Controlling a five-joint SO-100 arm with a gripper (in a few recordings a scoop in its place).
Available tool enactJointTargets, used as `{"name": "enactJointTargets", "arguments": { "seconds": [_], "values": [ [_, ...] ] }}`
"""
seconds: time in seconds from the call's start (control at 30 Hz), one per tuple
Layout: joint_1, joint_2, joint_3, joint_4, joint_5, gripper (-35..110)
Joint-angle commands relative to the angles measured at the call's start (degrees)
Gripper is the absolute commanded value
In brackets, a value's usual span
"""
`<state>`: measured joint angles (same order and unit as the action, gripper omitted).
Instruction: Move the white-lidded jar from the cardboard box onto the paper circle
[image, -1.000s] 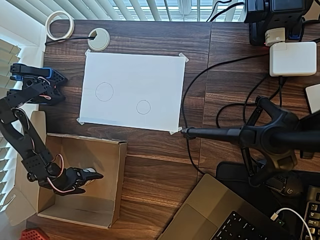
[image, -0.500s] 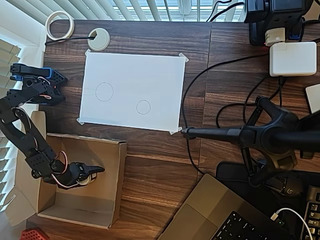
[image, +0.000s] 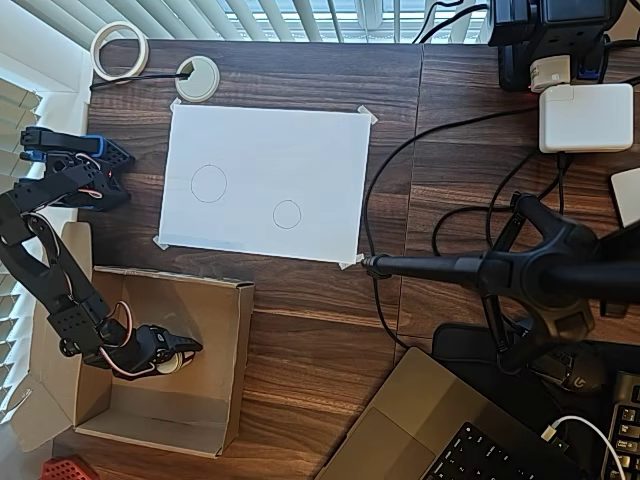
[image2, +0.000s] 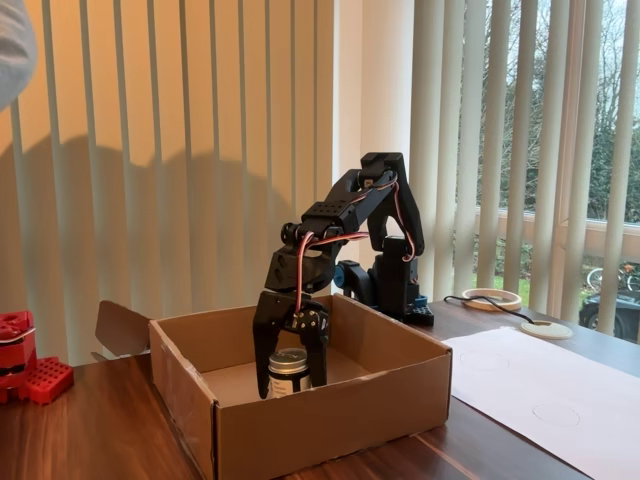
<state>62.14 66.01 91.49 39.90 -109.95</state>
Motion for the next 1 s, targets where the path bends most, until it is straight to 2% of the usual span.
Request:
{"name": "enactJointTargets", "arguments": {
  "seconds": [0.0, 0.17, 0.6, 0.97],
  "values": [
    [0.0, 5.8, -0.5, -0.1, 0.7, 11],
    [-1.7, 12.9, -0.4, -0.1, 3.3, 10],
    [-5.7, 35.5, 3.8, 4.0, -1.6, 9],
    [-26.0, 49.3, 15.8, 9.5, -0.6, 9]
  ]
}}
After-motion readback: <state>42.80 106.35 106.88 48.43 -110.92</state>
